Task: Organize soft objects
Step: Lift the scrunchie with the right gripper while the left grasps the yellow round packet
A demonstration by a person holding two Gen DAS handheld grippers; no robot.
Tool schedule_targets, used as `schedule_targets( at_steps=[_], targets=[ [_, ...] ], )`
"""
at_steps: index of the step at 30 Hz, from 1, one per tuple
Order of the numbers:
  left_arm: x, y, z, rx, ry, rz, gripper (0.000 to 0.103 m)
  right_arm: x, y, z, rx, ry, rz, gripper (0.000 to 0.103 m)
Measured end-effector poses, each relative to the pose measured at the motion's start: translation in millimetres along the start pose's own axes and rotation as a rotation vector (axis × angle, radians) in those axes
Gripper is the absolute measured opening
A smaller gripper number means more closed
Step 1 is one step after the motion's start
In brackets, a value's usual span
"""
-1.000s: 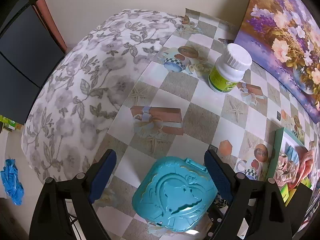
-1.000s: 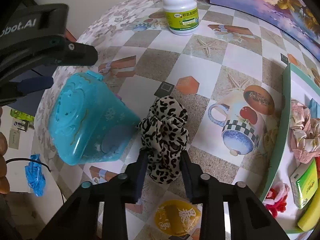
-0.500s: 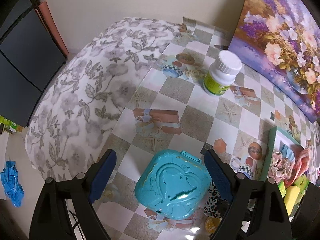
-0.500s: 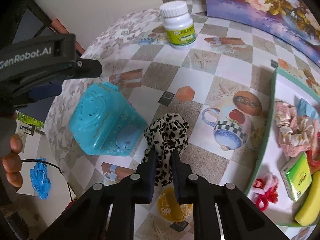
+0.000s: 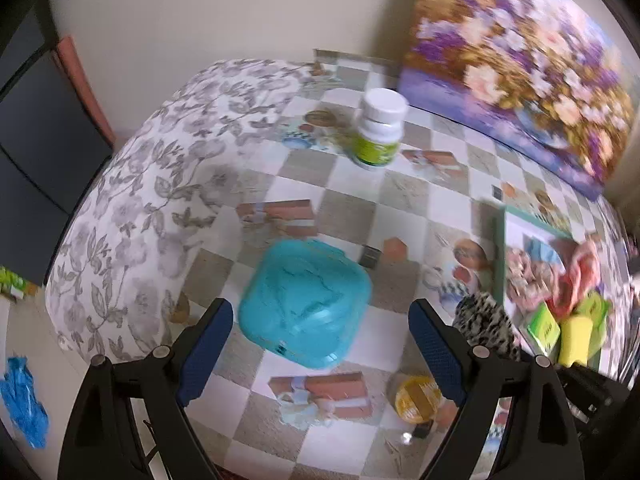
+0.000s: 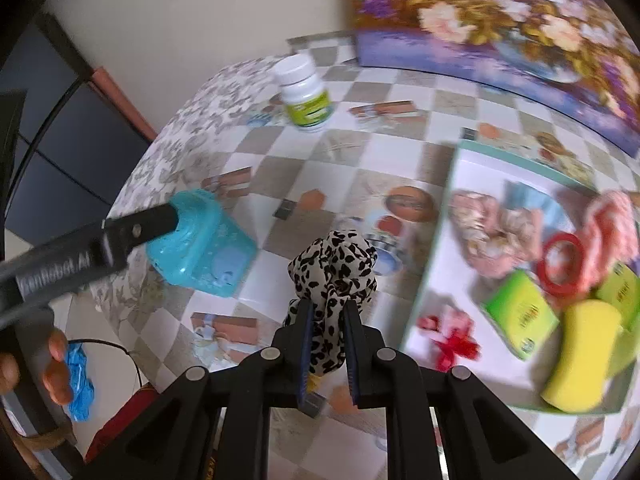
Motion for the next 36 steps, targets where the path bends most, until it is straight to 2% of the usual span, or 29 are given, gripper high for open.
schedule_targets(
  at_steps=[8, 16, 18, 19, 20, 22, 25, 30, 32, 36],
  targets=[
    [30, -44, 0, 0.052, 0.030, 0.110, 0.090, 15, -49, -33, 0.054, -0.041, 0.127, 0.016],
    [68, -84, 38, 0.085, 0.196, 0.193, 0.089, 23, -83, -58, 0.063, -0.088, 0.218, 0.016],
    [76, -89, 47, 0.067, 0.229, 0.214, 0.083, 25, -89, -59, 0.066, -0.085, 0.230, 0.016],
    [81, -90, 52, 0.057, 0.247, 0.224, 0.076, 26, -90, -59, 0.067, -0.084, 0.233, 0.016],
    [85, -92, 56, 0.055, 0.268, 0.231, 0.073, 27, -92, -59, 0.068, -0.082, 0.235, 0.016],
    [91, -94, 62, 0.058, 0.296, 0.236, 0.073, 28, -94, -58, 0.069, -0.080, 0.237, 0.016],
    [96, -94, 70, 0.044, 0.322, 0.243, 0.066, 28, -94, -58, 0.065, -0.081, 0.235, 0.016],
    [107, -93, 82, 0.034, 0.374, 0.246, 0.063, 27, -93, -59, 0.061, -0.082, 0.231, 0.016],
    [110, -90, 87, 0.029, 0.389, 0.247, 0.052, 27, -93, -59, 0.061, -0.084, 0.232, 0.016],
    [111, -92, 90, 0.038, 0.393, 0.252, 0.050, 27, -96, -59, 0.060, -0.087, 0.242, 0.016]
  ],
)
Point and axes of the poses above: each gripper's, at about its wrist camera, not at the fingertips, and z roughly the way its jaws point, y to its left, x to its underside, the point moved 8 cm from there along z, roughly the way its jaws point, and after that the axes turned 5 degrees about -z, right-handed, at the moved point
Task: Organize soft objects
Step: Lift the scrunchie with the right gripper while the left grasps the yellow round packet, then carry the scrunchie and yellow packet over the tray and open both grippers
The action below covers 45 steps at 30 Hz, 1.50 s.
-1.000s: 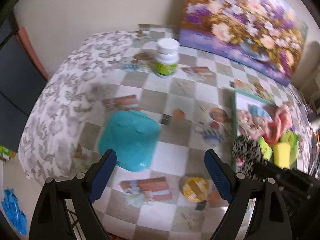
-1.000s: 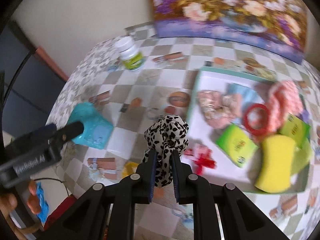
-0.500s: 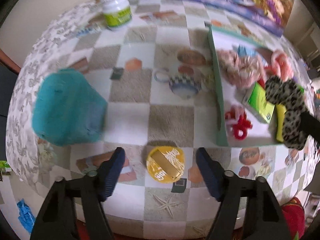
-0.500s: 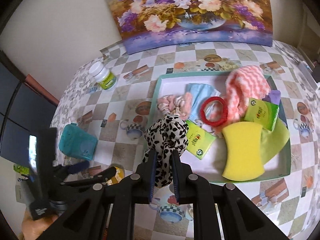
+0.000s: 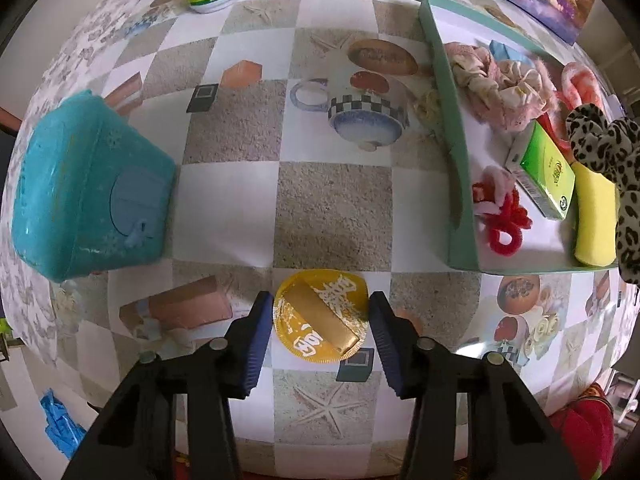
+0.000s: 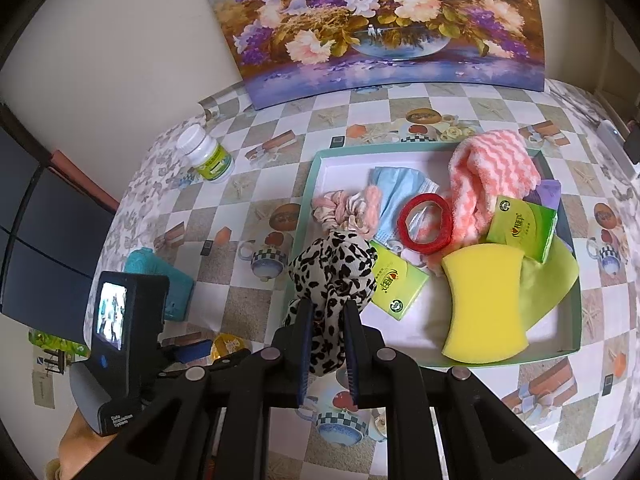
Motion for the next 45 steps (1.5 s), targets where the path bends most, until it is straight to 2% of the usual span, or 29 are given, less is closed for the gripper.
schedule_targets(
  at_steps=[5, 9, 17, 22, 30, 43, 45],
  targets=[
    [-8, -2, -11, 0.031, -0.043, -0.016, 0.050, -2, -8, -2, -0.002, -0.010, 0.025, 0.016],
    [-18, -10, -35, 0.070, -0.125, -0.020, 0.050, -5, -23, -5, 0.019, -0.018, 0.061, 0.016],
    [-32, -66, -68, 0.101, -0.227, 0.083, 0.050, -1, -72, 4, 0.104, 0.023, 0.172, 0.016],
    [-33, -99, -70, 0.109, -0.230, 0.154, 0.050, 0, -89, 5, 0.114, 0.027, 0.213, 0.016],
    [-48, -132, -61, 0.106, -0.241, 0.203, 0.050, -2, -93, 6, 0.134, 0.029, 0.210, 0.016],
    [-54, -135, -46, 0.147, -0.244, 0.205, 0.051, 7, -98, 31, 0.153, 0.113, 0.207, 0.019],
    [-54, -134, -47, 0.155, -0.245, 0.203, 0.058, 8, -99, 33, 0.152, 0.122, 0.208, 0.019]
  ],
)
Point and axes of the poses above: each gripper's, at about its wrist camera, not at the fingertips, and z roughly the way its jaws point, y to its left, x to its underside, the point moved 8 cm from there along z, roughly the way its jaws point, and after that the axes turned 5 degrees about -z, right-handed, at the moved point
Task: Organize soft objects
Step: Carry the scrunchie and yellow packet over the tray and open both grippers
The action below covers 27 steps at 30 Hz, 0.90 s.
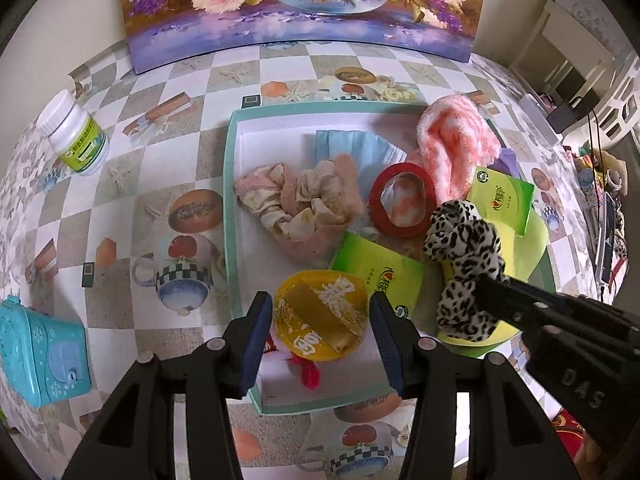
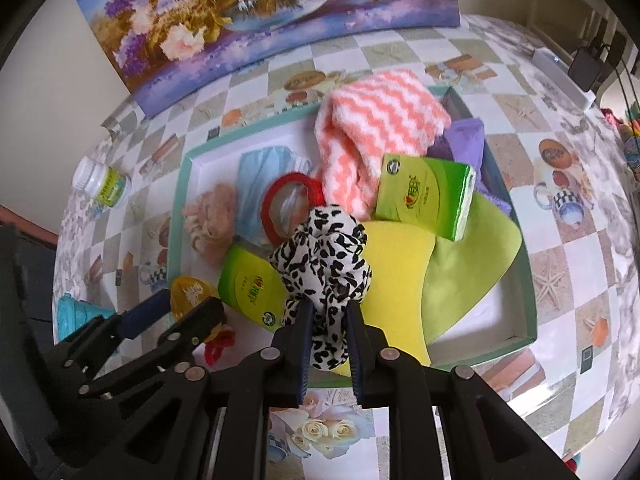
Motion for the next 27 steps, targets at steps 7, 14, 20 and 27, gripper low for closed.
schedule_targets(
  at_steps=[7, 14, 20, 27],
  targets=[
    [-3, 6, -9, 0.000, -0.022, -0.019, 0.067, -1, -1, -5, 0.023, -0.013, 0.001, 0.031],
    [-6, 29, -19, -0.042, -0.060, -0.085, 0.087, -3, -7, -9, 0.070, -0.036, 0.012, 0.066],
    [-5, 57, -18, -0.106, -0.068, -0.146, 0.098, -2, -11, -8, 0.108, -0.035, 0.011, 0.090],
    [-1, 74, -21, -0.166, -0.079, -0.169, 0.098, -1, -8, -12, 0.144, -0.056, -0.024, 0.103]
  ],
)
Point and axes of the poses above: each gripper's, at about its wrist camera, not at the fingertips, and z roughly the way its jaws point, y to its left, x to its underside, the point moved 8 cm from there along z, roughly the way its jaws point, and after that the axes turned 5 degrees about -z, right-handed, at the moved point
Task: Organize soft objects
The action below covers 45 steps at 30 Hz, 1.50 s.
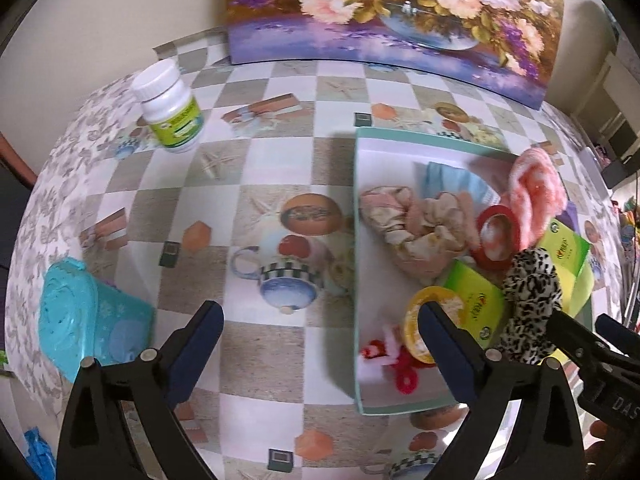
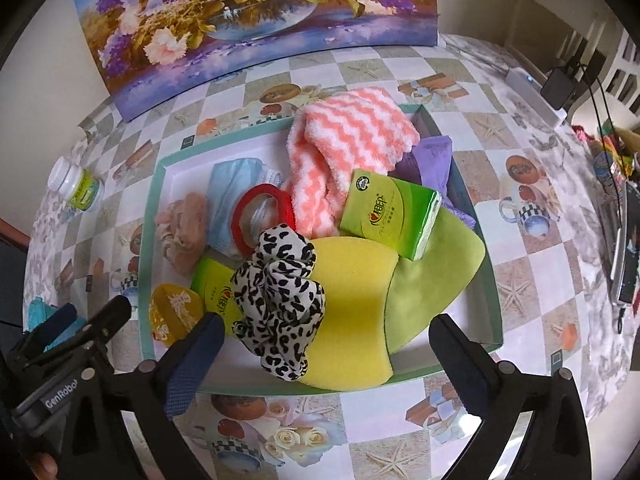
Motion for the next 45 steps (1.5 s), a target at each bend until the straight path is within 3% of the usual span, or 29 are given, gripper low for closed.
schedule_targets(
  at_steps=[8, 13, 18, 27, 45],
  targets=[
    [8, 16, -11, -0.017, -0.005, -0.028, 0.098, 6, 8, -8, 0.010, -0.017, -0.022, 0.103],
    [13, 25, -24, -0.070, -0.035, 0.000, 0.098, 11, 14, -15, -0.002, -0.033, -0.033, 0.103],
    [18, 31, -35, -0.052, -0.046, -0.026, 0.098, 19, 16, -20, 0.002, -0.038, -0.044, 0.103],
    [26, 40, -48, -0.113, -0.074, -0.034, 0.098, 30, 15, -22, 0.010, -0.034, -0.053, 0.103],
    [41, 42, -63, -0.112, -0.103, -0.027, 0.098, 42, 18, -32, 0.011, -0.061, -0.070, 0.103]
  ],
)
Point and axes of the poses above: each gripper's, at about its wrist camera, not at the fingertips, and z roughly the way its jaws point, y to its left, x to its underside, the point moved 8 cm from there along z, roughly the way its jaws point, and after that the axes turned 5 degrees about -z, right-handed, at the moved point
